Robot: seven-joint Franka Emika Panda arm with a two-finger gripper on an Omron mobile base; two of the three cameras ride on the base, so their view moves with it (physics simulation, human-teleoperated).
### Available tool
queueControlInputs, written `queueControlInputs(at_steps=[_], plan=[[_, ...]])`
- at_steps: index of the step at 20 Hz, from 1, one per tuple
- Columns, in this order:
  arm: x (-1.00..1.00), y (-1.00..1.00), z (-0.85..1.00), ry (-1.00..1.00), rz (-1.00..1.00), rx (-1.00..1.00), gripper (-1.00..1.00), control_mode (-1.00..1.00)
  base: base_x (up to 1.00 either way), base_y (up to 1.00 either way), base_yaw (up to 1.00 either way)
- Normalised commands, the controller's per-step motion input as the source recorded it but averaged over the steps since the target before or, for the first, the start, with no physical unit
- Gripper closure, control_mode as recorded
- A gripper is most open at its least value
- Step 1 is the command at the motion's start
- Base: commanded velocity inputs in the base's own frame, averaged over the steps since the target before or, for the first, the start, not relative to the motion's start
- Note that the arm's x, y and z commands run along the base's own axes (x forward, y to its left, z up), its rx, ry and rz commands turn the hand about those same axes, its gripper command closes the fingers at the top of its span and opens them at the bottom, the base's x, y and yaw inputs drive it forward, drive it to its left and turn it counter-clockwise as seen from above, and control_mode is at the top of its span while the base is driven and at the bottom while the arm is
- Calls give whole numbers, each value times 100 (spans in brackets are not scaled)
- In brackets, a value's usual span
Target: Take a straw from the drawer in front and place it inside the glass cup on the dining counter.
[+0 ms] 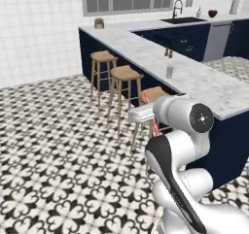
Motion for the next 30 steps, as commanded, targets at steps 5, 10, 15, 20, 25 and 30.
queueControlInputs(at_steps=[5,10,15,20,25,30], plan=[[0,0,0,0,0,0,100,100,59,75,-48],[0,0,0,0,0,0,100,100,59,77,-49],[0,0,0,0,0,0,100,100,55,71,-51],[0,0,0,0,0,0,100,100,53,65,-51],[0,0,0,0,0,0,100,100,39,66,-53],[0,0,0,0,0,0,100,100,20,65,-55]])
